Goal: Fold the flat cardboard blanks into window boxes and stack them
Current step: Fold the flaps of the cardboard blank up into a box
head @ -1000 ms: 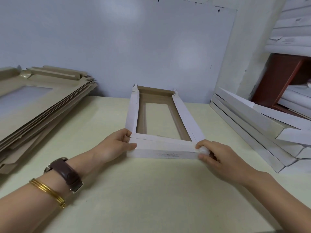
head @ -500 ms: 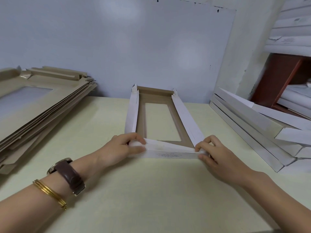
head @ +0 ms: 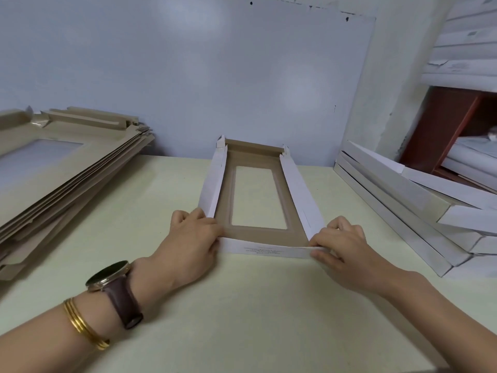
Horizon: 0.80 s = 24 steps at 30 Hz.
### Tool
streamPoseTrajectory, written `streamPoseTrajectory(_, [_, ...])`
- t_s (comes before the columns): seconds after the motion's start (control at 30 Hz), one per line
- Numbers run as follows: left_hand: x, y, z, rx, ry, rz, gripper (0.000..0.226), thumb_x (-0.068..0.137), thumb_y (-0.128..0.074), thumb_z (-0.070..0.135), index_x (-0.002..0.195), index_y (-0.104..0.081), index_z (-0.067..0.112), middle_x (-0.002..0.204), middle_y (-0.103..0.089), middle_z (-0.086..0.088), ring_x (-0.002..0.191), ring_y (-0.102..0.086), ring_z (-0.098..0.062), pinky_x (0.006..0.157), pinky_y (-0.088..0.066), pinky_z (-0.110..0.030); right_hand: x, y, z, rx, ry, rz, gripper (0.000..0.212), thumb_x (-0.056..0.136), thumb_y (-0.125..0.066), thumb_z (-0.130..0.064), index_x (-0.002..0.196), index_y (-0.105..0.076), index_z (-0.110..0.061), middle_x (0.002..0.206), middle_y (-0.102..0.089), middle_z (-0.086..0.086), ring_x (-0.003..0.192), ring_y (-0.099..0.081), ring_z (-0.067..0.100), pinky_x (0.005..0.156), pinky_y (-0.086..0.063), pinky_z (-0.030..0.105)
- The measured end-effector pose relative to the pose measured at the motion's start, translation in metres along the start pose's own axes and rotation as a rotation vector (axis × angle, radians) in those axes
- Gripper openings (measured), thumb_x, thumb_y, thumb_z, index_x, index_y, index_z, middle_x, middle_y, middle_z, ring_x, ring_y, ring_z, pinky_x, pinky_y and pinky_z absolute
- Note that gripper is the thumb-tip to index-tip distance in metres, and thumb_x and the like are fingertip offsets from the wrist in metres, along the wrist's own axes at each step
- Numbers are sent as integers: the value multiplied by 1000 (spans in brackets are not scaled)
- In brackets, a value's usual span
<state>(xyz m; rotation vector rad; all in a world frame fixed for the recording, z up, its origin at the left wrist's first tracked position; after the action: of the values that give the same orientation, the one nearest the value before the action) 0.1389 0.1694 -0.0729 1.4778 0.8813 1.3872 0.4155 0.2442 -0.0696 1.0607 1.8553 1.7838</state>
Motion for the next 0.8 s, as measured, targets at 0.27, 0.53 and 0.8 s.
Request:
streamPoseTrajectory(0.27, [5, -10, 24, -11, -83, -75, 21, 100, -32, 39, 90, -42, 23, 94, -48, 5, 92, -46, -19, 80, -34, -30, 4, 0, -12, -56, 52, -55, 23, 101, -45, -20, 80, -51, -10, 75, -45, -5, 76, -38, 13, 71, -22, 29])
streamPoseTrajectory(0.53, [4, -23, 27, -138, -102, 17, 20, 101, -34, 38, 87, -42, 26, 84, -38, 10, 84, -42, -14, 75, -26, -30, 10, 9, -23, -27, 55, -231, 34, 90, -35, -31, 82, -56, -6, 86, -53, 4, 85, -45, 20, 82, -38, 34])
streamPoseTrajectory(0.8, [5, -18, 29, -159, -83, 15, 22, 99, -42, 37, 79, -39, 26, 80, -38, 10, 81, -43, -14, 72, -30, -31, 35, 12, -13, 98, -142, -258, 24, 83, -41, -2, 88, -64, -5, 86, -66, 6, 85, -57, 23, 72, -46, 31])
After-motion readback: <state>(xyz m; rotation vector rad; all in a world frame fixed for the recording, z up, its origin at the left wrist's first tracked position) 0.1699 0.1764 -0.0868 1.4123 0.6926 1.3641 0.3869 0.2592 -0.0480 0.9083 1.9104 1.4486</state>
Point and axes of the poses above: each hand's wrist, its own x-axis towards the middle knuckle, its own y-axis out of the back of the hand, z = x × y, the point moved 3 cm from there along x, towards the middle knuckle
